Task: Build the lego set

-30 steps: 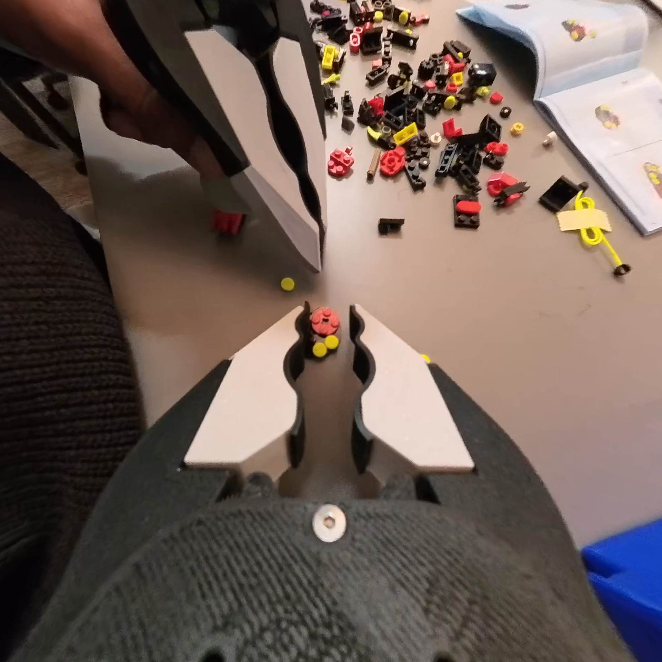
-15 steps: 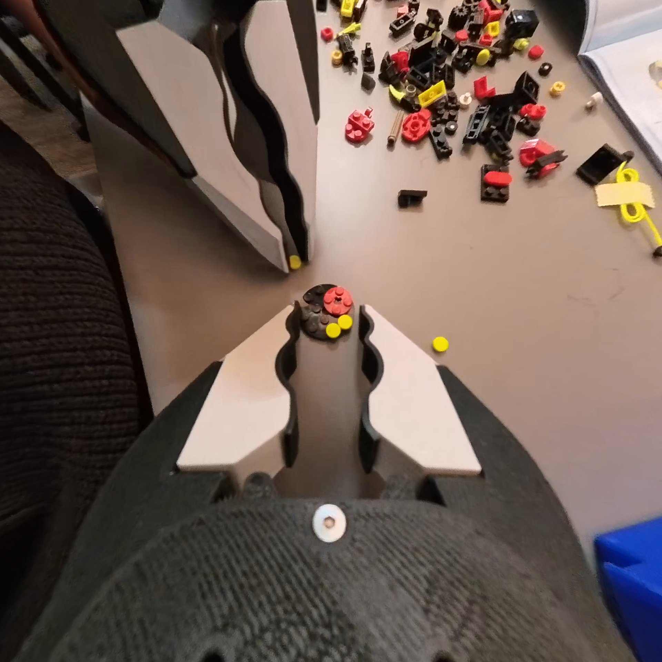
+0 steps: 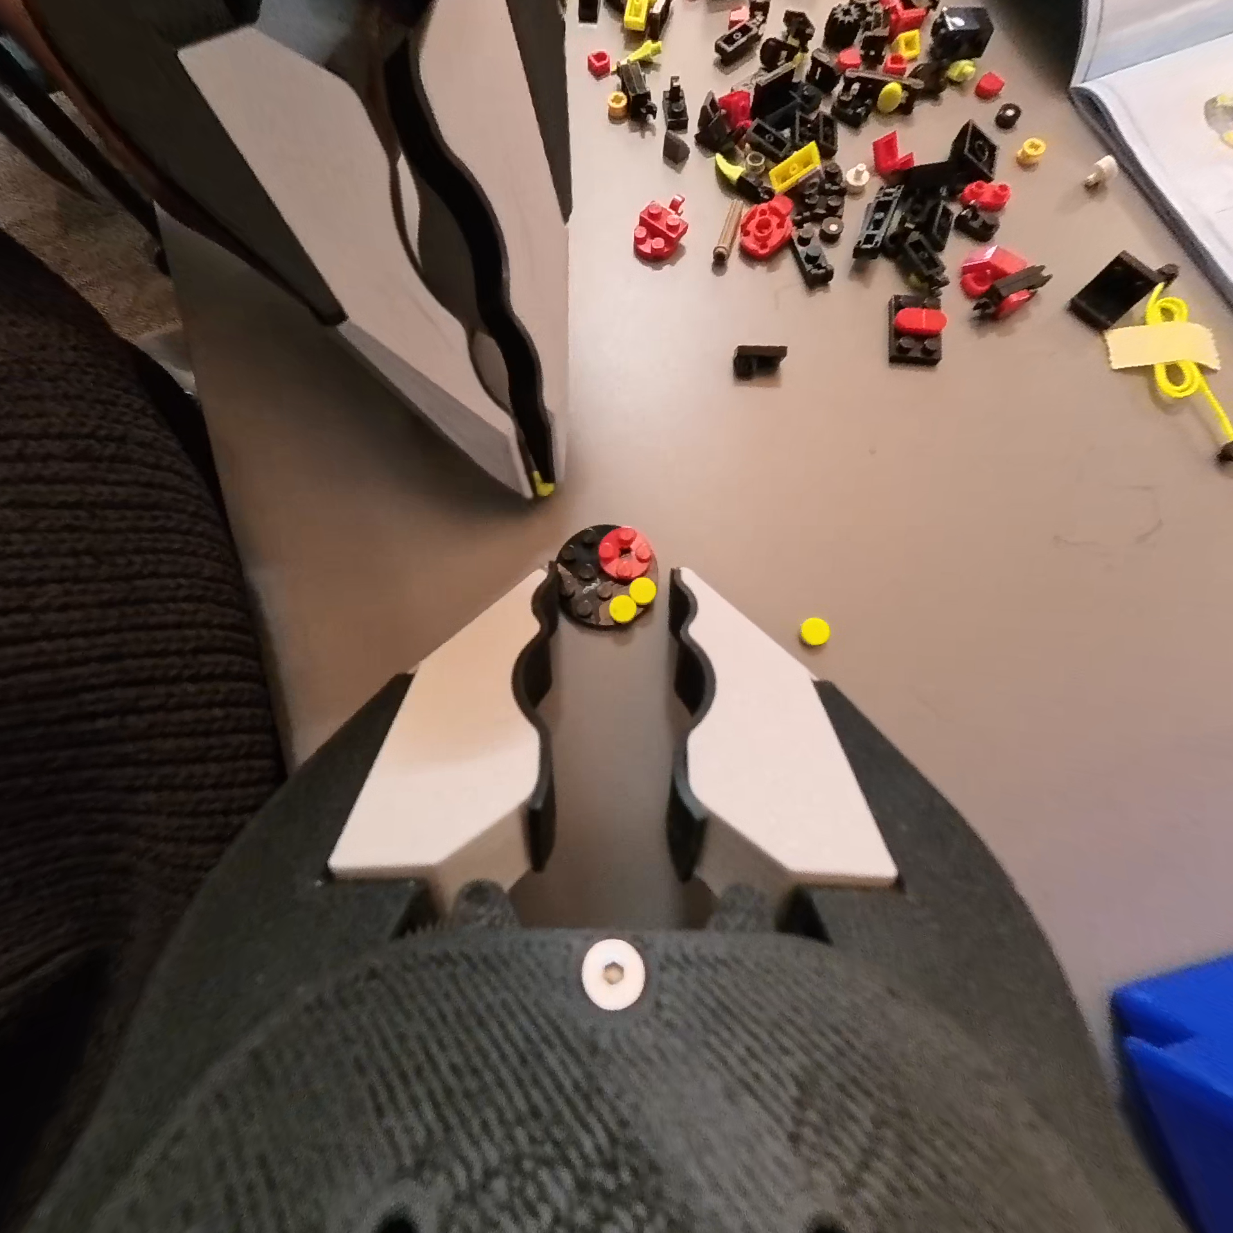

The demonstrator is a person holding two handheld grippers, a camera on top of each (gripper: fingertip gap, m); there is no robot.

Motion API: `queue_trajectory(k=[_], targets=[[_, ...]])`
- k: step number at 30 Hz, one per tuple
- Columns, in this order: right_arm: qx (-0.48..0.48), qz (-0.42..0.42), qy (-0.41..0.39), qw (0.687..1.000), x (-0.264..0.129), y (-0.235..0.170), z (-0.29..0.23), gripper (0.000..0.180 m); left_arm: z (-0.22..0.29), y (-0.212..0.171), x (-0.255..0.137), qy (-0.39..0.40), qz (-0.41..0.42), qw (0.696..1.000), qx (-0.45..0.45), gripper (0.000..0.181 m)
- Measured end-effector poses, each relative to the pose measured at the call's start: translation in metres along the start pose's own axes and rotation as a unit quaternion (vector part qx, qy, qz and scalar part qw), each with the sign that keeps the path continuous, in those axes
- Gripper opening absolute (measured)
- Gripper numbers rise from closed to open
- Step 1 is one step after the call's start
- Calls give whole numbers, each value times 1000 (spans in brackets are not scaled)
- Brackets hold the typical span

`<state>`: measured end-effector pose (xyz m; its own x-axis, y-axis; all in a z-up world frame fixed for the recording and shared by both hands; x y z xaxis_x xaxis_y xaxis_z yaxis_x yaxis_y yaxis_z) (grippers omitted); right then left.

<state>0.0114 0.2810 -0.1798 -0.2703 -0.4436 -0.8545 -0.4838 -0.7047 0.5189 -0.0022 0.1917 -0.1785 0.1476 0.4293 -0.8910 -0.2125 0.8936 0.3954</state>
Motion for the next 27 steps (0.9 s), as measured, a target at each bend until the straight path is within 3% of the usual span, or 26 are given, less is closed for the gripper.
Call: queue_trajectory(k=[19,27], targets=[[5,1,6,1000,1,0,0,32,0,-1,1,6,-8,1000,3,6],[11,4,24,1000,3,2,-4,29,1,12,-4,-9,51,999,-13,5]])
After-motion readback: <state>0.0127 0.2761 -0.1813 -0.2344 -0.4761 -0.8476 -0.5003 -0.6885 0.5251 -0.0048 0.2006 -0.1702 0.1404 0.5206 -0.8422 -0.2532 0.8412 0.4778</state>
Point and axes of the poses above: each gripper's, where its closed fingertips meet, x out along the fingers, y out of its top, z = x × y across the jaws, the point moved 5 cm from there along -x, back along the fingers, and after that the axes turned 15 degrees about -z, right-handed, at the moved point
